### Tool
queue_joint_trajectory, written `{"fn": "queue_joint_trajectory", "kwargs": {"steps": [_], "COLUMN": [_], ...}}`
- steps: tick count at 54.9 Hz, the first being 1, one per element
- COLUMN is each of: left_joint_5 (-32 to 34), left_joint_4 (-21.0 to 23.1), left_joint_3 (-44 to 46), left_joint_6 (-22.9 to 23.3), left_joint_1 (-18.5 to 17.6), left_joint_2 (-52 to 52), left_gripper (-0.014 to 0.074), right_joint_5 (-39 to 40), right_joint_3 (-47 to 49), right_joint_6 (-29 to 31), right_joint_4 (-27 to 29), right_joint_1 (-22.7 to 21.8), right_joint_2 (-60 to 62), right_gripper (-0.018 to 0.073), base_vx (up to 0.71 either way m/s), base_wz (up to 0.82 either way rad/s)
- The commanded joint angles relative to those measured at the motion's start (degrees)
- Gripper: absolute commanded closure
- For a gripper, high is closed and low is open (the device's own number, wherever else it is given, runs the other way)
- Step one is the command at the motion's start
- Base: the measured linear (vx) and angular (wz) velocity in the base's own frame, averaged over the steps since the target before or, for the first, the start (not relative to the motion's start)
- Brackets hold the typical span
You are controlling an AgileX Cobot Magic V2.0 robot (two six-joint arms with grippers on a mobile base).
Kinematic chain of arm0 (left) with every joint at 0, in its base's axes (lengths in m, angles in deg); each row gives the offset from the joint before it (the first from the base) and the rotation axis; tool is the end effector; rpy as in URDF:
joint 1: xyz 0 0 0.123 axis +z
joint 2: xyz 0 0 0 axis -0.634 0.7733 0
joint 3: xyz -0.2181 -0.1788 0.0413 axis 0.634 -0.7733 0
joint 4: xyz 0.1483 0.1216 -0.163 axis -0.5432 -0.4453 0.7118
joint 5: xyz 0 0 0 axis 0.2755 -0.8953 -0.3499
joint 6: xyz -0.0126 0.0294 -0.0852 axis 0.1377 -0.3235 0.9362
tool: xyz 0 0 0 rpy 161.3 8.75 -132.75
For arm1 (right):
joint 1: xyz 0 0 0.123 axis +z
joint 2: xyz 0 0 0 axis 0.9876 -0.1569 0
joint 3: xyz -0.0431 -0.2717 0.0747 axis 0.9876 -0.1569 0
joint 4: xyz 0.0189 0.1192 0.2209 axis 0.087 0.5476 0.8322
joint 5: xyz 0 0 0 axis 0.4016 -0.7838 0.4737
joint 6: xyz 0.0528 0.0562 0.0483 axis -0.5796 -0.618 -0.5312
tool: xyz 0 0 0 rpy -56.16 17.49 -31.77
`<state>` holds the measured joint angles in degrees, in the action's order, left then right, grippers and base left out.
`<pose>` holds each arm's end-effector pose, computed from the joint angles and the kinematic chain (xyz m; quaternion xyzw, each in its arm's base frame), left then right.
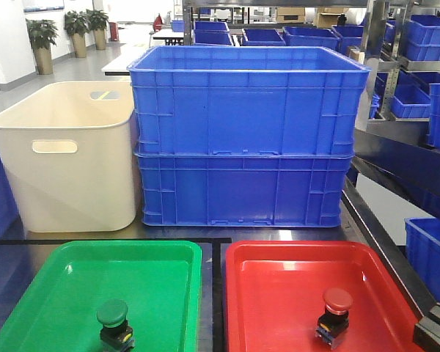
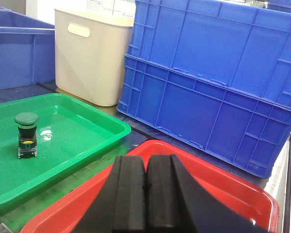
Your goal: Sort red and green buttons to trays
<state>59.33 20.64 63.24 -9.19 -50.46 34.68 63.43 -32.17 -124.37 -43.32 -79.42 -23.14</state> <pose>0.1256 -0.0289 0.2653 0.0036 0.7092 -0.1642 0.6856 0.1048 0.0468 0.3184 -0.2668 0.6874 0.1100 0.6665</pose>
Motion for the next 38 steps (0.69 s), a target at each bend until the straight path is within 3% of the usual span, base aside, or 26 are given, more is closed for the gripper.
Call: {"fn": "queue_joint_trajectory", "kwargs": {"steps": [1, 11, 16, 20, 28, 38], "left_joint_5": [-0.09, -1.07, -13.97, -18.00, -21.18, -22.02], "left_joint_4": [6.28, 6.43, 6.26, 5.83, 5.93, 5.98], "left_joint_3": [-1.31, -13.81, -13.11, -13.56, -13.55, -13.55], "left_joint_6": [-7.09, -9.67, -10.83, -13.69, -19.40, -19.58], "left_joint_1": [-0.26, -0.13, -0.13, -0.13, -0.13, -0.13], "left_joint_2": [-5.20, -24.25, -31.50, -36.12, -36.65, -36.65], "left_gripper": [0.0601, 0.0601, 0.0601, 0.0601, 0.0601, 0.0601], "right_joint_5": [-1.02, -1.02, -1.03, -1.03, -1.01, -1.02], "right_joint_3": [1.55, 1.55, 1.55, 1.55, 1.55, 1.55], "right_joint_6": [0.04, 0.04, 0.04, 0.04, 0.04, 0.04], "right_joint_4": [-0.26, -0.26, -0.21, -0.21, -0.24, -0.19], "right_joint_1": [-0.37, -0.37, -0.37, -0.37, -0.37, -0.37], "right_joint_2": [-0.11, -0.11, -0.11, -0.11, -0.19, -0.19], "right_gripper": [0.0571, 0.0571, 0.0571, 0.0571, 0.0571, 0.0571], "base_vx": [0.00, 0.00, 0.00, 0.00, 0.00, 0.00], "base_wz": [0.00, 0.00, 0.00, 0.00, 0.00, 0.00]}}
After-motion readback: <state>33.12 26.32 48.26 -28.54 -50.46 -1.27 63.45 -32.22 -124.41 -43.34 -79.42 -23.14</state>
